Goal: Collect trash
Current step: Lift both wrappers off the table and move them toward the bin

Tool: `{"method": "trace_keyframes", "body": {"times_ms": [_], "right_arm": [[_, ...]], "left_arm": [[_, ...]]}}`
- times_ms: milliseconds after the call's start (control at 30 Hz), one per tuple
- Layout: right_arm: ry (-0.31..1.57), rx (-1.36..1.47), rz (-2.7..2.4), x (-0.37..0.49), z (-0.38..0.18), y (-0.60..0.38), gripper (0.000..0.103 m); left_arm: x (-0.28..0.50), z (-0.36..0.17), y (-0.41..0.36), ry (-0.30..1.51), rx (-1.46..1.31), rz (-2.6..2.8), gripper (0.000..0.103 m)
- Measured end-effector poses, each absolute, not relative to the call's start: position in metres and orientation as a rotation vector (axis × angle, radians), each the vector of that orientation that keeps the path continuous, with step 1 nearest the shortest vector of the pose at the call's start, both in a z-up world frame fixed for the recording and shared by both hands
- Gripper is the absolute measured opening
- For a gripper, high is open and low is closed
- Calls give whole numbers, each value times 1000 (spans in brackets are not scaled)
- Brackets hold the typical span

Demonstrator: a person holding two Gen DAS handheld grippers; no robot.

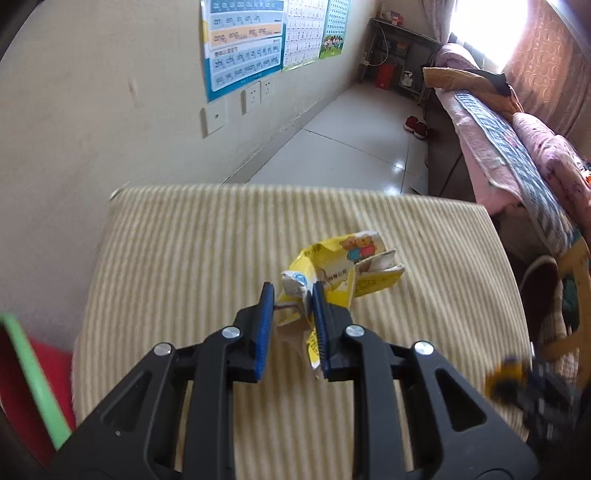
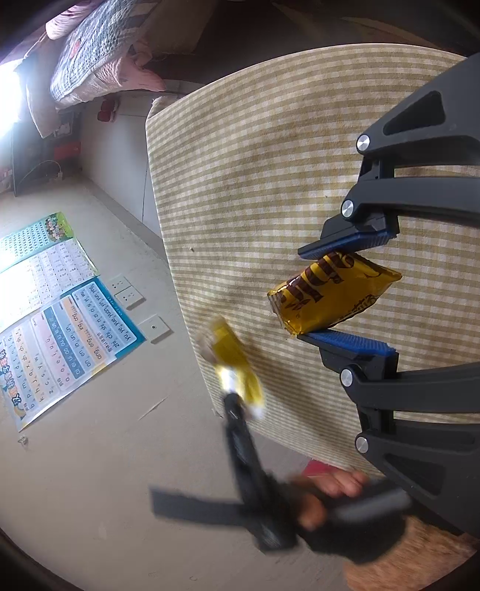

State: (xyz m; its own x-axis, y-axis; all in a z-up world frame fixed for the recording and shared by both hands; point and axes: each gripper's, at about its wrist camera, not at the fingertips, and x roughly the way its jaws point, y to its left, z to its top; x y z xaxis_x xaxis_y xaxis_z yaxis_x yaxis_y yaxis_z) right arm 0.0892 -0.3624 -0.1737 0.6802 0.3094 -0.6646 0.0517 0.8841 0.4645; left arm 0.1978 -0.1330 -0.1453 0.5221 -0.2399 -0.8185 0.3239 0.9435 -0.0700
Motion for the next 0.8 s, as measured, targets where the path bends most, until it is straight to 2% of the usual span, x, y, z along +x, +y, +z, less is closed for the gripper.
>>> {"method": "trace_keyframes", "body": {"times_ms": [267, 333, 367, 400, 467, 500, 600, 767, 800], "right_arm": [[840, 402, 160, 83, -174, -342, 38], [841, 388, 157, 80, -172, -338, 39], [839, 384, 155, 77, -171, -335, 39], [838, 384, 156, 74, -170, -334, 39], [846, 392, 155, 67, -171, -330, 39], [851, 397, 154, 64, -172, -328, 39], [864, 412, 153, 56, -174, -325, 39], [866, 417, 166, 51, -173, -320, 40], [870, 417, 171, 51, -174, -319, 40]], "left_arm": [[86, -161, -72, 1062, 128, -320, 24], [70, -162, -67, 1053, 136, -323, 35], [67, -161, -65, 1038, 135, -321, 49], [67, -156, -63, 1013, 118, -322, 58], [72, -148, -62, 988, 79, -348, 62], [77, -144, -63, 978, 75, -360, 69], [88, -145, -74, 959, 100, -375, 71], [101, -179, -91, 1085, 111, -432, 73], [102, -188, -93, 1107, 118, -426, 67]]}}
